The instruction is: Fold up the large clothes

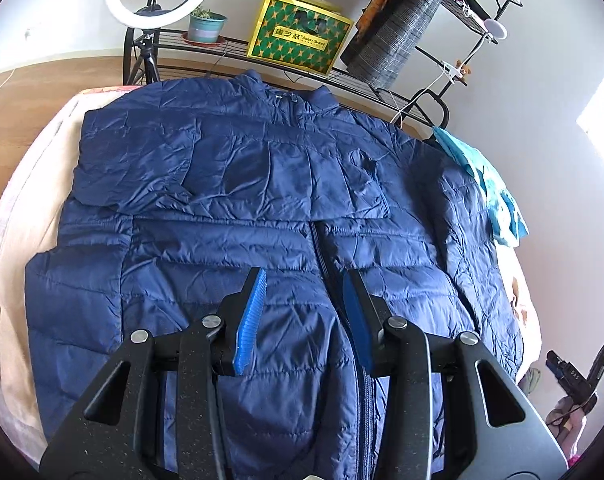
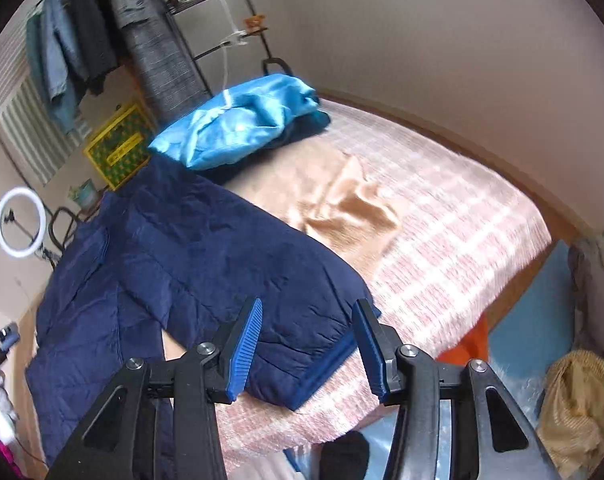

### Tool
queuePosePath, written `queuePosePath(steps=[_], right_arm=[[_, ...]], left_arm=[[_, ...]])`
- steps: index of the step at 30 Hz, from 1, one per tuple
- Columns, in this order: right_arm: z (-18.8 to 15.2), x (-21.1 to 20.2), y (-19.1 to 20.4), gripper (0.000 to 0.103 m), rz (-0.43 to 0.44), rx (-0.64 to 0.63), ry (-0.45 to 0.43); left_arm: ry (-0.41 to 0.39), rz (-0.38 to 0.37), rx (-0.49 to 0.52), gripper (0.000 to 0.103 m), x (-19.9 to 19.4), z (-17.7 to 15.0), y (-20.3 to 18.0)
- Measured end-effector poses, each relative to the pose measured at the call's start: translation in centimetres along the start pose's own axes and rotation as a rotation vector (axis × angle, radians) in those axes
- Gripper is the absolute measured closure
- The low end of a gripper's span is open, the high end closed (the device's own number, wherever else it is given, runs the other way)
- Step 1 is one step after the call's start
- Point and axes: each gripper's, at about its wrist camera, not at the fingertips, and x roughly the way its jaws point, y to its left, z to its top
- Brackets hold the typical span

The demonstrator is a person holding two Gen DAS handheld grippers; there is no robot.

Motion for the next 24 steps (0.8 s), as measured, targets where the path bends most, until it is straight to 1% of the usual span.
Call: queuePosePath(steps=[3, 5, 9, 11, 15, 18, 20, 21, 22, 24], right_arm=[[-0.6, 0.5, -2.0, 0.054, 0.026, 0.087, 0.016], [-1.0, 1.2, -4.0, 0.054, 0.047, 0.181, 0.041], [-1.2, 2.3, -6.4, 0.054, 0.116, 0.326, 0.072], [-1.3, 2.8, -6.7, 0.054, 0.132, 0.364, 0.086], [-1.3, 4.1, -6.4, 0.054, 0.114, 0.365, 0.108], [-1.0, 5.2, -5.9, 0.054, 0.095, 0.342, 0.126], [-0.6, 6.1, -5.5, 0.054, 0.051, 0.307, 0.133], [-0.5, 6.6, -5.0, 0.054, 0.006, 0.283, 0.136], [-0.5, 6.9, -5.0, 0.054, -0.012, 0.272, 0.137], [-0.5, 7.4, -4.7, 0.054, -0.012, 0.265, 0.15]], left_arm=[[0.005, -0.008, 0.001, 0.062, -0.1, -0.3, 0.0], [0.008, 0.0, -0.001, 0.062, -0.1, -0.6, 0.2], [0.02, -0.014, -0.052, 0.062, 0.1, -0.6, 1.1], [0.023, -0.024, -0.076, 0.062, 0.1, -0.6, 1.6], [0.022, -0.031, -0.101, 0.062, -0.1, -0.7, 2.1], [0.023, -0.031, -0.102, 0.062, -0.1, -0.6, 2.2], [0.027, -0.032, -0.101, 0.062, -0.1, -0.7, 2.2], [0.029, -0.033, -0.101, 0.062, -0.1, -0.7, 2.2], [0.031, -0.035, -0.101, 0.062, -0.2, -0.8, 2.2], [0.032, -0.038, -0.102, 0.062, -0.2, -0.8, 2.3]])
